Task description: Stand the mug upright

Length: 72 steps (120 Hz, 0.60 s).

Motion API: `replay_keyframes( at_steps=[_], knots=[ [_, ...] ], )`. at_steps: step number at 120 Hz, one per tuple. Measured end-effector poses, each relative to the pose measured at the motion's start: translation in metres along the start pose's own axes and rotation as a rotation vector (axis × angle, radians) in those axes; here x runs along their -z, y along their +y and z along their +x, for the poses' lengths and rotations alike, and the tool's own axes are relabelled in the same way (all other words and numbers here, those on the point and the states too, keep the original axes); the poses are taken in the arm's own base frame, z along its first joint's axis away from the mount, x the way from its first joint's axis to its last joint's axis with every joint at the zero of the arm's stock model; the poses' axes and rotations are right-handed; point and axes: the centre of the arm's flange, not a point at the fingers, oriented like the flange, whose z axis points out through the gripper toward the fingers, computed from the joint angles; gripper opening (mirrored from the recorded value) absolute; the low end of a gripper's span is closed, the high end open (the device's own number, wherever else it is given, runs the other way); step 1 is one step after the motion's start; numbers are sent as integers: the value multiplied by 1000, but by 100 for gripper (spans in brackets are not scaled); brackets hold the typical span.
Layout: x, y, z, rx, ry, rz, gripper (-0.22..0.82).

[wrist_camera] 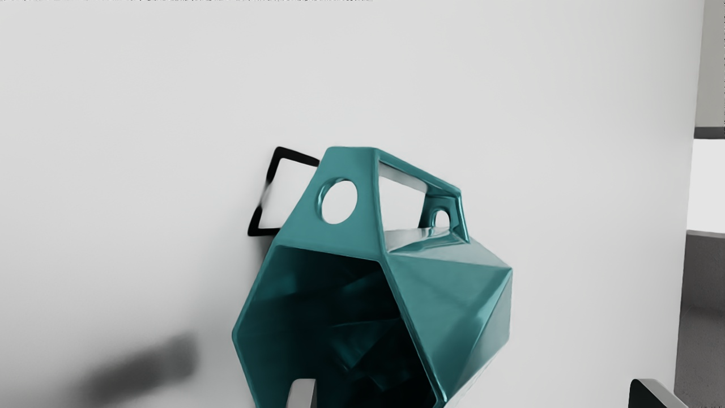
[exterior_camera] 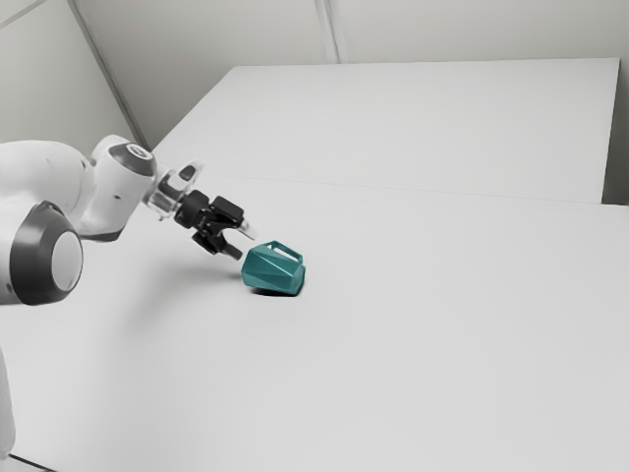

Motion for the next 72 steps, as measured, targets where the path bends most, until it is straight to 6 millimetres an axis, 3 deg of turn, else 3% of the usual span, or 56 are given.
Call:
replay_keyframes(
  at_steps=[72],
  knots=[
    [-27,1,-1,4,9,-29,56]
  ],
)
